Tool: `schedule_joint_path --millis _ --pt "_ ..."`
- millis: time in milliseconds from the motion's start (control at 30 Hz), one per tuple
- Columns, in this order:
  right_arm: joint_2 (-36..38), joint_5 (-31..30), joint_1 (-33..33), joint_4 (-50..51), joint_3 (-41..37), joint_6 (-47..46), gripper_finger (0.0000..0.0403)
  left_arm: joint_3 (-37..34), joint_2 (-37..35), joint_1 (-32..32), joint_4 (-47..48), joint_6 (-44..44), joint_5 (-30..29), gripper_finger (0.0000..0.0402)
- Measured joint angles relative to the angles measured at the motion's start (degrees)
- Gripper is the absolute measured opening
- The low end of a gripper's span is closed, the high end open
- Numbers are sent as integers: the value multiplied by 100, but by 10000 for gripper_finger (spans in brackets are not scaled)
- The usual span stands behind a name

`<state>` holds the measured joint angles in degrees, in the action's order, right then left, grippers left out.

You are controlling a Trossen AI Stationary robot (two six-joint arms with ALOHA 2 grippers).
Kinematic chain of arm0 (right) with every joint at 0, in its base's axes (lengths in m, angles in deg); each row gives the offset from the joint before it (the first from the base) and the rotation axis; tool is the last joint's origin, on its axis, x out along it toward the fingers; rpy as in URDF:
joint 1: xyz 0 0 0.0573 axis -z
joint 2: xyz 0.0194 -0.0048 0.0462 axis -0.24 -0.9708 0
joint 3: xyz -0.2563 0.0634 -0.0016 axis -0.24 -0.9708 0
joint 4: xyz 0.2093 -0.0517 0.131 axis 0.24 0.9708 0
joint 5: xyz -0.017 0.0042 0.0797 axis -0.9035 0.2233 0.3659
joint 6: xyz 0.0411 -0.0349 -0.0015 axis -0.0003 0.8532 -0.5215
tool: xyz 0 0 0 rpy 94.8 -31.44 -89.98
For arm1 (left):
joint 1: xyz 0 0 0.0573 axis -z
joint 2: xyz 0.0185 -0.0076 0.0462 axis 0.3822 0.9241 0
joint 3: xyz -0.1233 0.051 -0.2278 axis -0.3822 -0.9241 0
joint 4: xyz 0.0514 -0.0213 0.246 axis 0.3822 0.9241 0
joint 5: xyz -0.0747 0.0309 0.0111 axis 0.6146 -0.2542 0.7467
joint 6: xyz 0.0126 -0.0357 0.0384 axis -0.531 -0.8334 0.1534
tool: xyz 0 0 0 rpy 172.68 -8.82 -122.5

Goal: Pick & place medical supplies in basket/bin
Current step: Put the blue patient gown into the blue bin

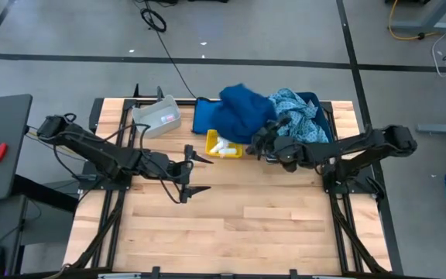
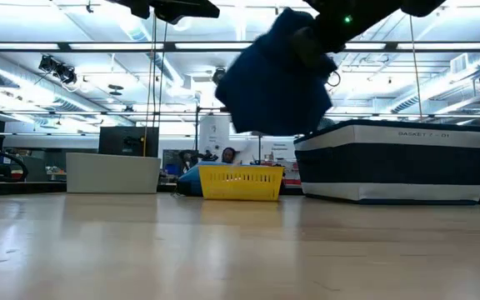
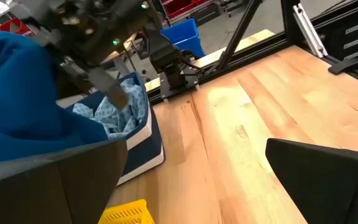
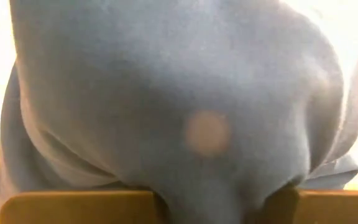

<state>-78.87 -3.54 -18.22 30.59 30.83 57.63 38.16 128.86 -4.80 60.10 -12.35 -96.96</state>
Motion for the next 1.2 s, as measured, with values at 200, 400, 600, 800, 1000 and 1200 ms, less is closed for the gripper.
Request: schedule_joint_path --millis 200,400,600,800,1000,1200 --pt "253 -1061 209 566 -2 50 63 -4 0 0 148 -19 0 388" --pt "263 -2113 538 1221 -4 -31 63 -4 2 0 170 -99 0 388" --pt "263 -2414 805 1741 -5 -347 63 -4 2 0 172 -99 85 388" --pt "263 -1949 1074 2552 -7 -1409 63 -4 2 -2 196 -122 85 388" --pt "261 -344 1436 4384 -7 -3798 63 -4 2 -1 290 -223 87 388" --pt "261 542 1731 6314 -7 -5457 63 -4 2 0 301 -237 90 388"
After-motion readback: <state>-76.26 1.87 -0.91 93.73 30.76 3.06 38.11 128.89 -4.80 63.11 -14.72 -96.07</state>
